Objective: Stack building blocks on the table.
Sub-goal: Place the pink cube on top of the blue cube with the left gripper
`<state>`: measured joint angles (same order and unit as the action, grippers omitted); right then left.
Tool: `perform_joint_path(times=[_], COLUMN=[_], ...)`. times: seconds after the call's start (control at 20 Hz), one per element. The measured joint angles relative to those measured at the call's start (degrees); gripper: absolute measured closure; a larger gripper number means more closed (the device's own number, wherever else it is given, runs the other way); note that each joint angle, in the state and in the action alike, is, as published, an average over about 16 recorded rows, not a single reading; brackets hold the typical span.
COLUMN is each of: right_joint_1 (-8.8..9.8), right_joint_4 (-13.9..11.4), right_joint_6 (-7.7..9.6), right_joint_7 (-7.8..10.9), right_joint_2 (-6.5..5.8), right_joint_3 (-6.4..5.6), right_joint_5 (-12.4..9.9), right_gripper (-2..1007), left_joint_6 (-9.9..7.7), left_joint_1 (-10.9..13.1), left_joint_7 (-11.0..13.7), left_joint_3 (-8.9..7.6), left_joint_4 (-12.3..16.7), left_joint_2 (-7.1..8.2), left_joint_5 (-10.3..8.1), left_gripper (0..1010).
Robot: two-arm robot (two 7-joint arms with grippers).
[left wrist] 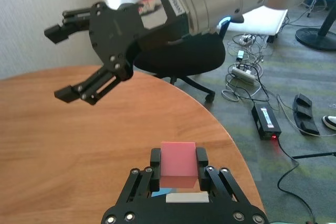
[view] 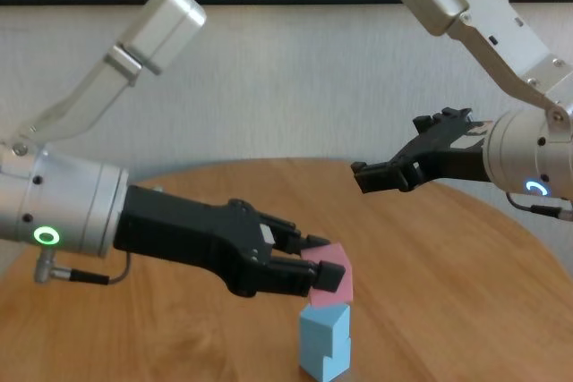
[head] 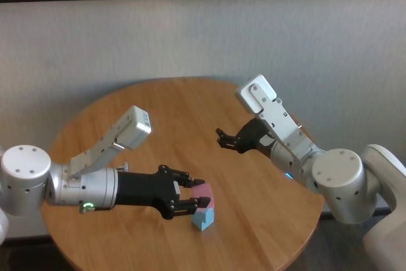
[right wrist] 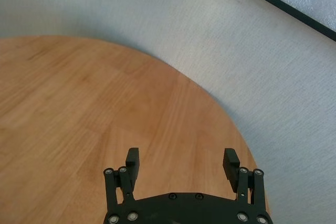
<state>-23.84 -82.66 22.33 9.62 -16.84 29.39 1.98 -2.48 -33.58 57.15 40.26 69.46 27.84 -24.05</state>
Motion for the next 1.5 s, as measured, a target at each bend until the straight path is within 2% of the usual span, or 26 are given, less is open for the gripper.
perform_joint_path(times=[0.8, 1.5], right_joint_1=[0.0, 0.0], right_joint_4=[0.0, 0.0], right_joint_6=[0.0, 0.0], right_joint_7=[0.0, 0.0], right_joint_2=[0.0, 0.0], right_joint_3=[0.0, 0.0], right_joint_5=[0.0, 0.0], right_gripper=[1, 0], left_joint_6=[2.12, 3.61], left_joint_1=[-3.1, -4.5], left_joint_7=[0.4, 0.1], left_joint_3=[3.39, 4.79], left_joint_4=[-5.5, -8.3], left_joint_2=[-1.5, -2.15], left_joint_5=[0.32, -0.1], left_gripper=[603, 603])
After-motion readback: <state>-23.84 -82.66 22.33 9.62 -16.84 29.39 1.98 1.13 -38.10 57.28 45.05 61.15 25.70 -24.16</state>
